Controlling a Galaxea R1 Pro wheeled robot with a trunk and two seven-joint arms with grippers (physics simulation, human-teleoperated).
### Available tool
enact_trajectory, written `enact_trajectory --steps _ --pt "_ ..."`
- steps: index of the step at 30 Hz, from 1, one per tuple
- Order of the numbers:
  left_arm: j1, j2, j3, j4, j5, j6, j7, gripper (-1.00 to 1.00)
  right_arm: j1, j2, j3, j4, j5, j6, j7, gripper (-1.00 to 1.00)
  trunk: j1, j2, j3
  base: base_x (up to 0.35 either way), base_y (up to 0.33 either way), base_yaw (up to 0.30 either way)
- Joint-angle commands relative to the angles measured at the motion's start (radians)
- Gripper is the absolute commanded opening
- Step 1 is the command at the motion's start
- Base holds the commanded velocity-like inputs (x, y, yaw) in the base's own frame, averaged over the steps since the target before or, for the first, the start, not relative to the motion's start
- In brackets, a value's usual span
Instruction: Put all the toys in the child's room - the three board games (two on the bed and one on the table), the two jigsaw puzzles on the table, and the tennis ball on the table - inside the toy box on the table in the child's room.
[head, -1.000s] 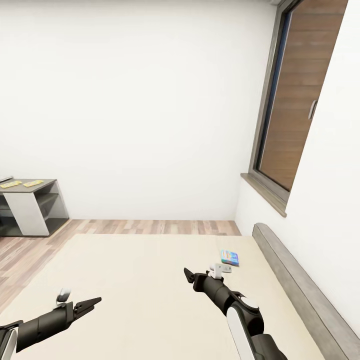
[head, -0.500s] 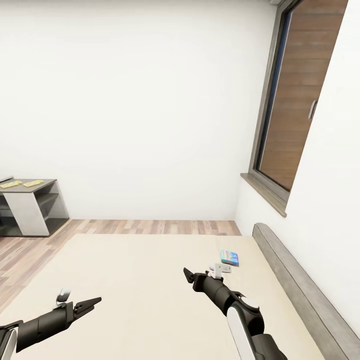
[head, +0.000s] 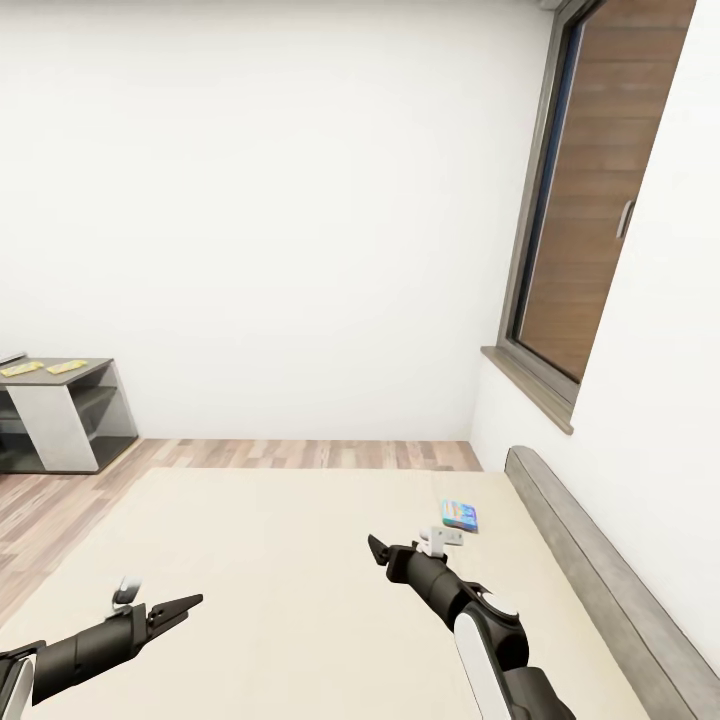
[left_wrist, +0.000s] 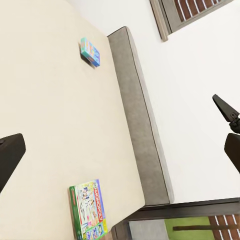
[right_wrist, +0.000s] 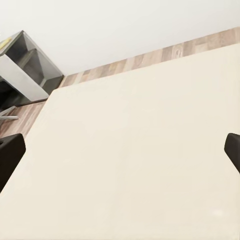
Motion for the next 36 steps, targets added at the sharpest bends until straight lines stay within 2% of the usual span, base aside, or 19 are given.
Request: enact_trajectory --steps 1,36 --pt "0.0 0.0 0.001 0.0 0.0 0.01 -0.004 1.0 0.0 0.0 -0.001 -0.001 -0.001 0.005 0.001 1.0 0.0 -0.001 0.0 0.0 0.0 0.0" --pt "0.0 0.002 0.001 0.0 0.002 0.01 -0.004 1.0 0.0 0.0 -0.001 -0.001 -0.003 0.004 -0.002 1.0 0.0 -0.001 -0.002 0.0 0.0 0.0"
